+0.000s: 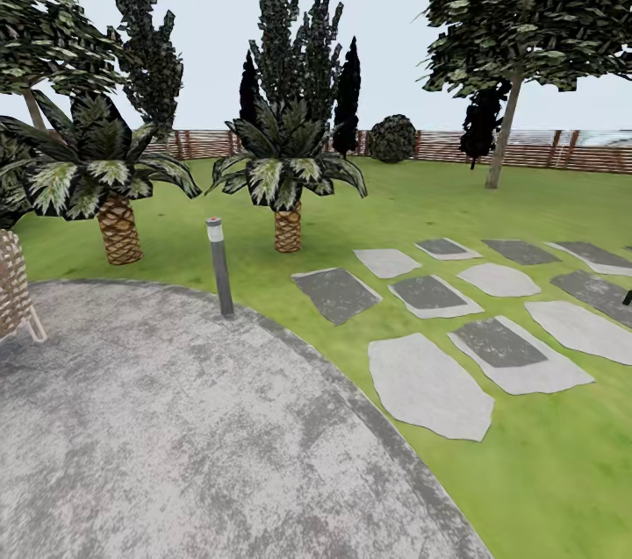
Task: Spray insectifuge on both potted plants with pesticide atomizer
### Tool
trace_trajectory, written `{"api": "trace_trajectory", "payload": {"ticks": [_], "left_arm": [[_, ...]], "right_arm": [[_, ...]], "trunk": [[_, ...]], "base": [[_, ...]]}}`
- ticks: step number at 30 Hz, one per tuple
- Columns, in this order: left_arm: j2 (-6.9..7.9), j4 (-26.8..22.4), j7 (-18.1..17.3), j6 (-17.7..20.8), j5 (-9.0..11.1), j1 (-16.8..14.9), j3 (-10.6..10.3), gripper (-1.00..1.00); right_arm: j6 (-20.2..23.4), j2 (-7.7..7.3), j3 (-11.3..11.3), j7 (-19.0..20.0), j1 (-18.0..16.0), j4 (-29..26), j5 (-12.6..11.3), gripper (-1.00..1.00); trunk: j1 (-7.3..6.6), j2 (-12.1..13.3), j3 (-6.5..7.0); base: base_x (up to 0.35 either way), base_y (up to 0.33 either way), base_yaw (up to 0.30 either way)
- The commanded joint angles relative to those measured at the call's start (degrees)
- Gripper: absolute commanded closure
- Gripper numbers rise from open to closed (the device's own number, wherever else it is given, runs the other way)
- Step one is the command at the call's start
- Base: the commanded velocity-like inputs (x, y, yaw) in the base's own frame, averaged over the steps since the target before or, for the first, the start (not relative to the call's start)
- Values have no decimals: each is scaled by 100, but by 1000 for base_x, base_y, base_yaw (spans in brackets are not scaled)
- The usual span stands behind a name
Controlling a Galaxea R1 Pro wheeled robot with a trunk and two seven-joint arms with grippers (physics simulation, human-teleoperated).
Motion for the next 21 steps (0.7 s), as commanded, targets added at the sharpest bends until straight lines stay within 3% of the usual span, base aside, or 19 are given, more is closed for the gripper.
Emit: {"api": "trace_trajectory", "payload": {"ticks": [1,9,17,21], "left_arm": [[-22,-4,-26,32,-10,21,-9,-100],[-26,-9,-26,15,-10,21,-15,-100],[61,-251,-26,-91,-33,-17,-56,-100],[85,-380,-13,-220,-35,-24,-53,-100]], "right_arm": [[-1,33,-7,-18,33,-33,-4,-100],[-4,157,5,-18,-67,-259,0,-100],[-247,144,-18,-29,-71,-362,-3,-100],[-376,60,-25,-34,-71,-454,-1,-100]], "trunk": [[0,-2,-3],[0,-2,-3],[0,-2,-3],[0,-2,-3]], "base": [[0,0,0],[0,0,0],[0,0,0],[0,0,0]]}}
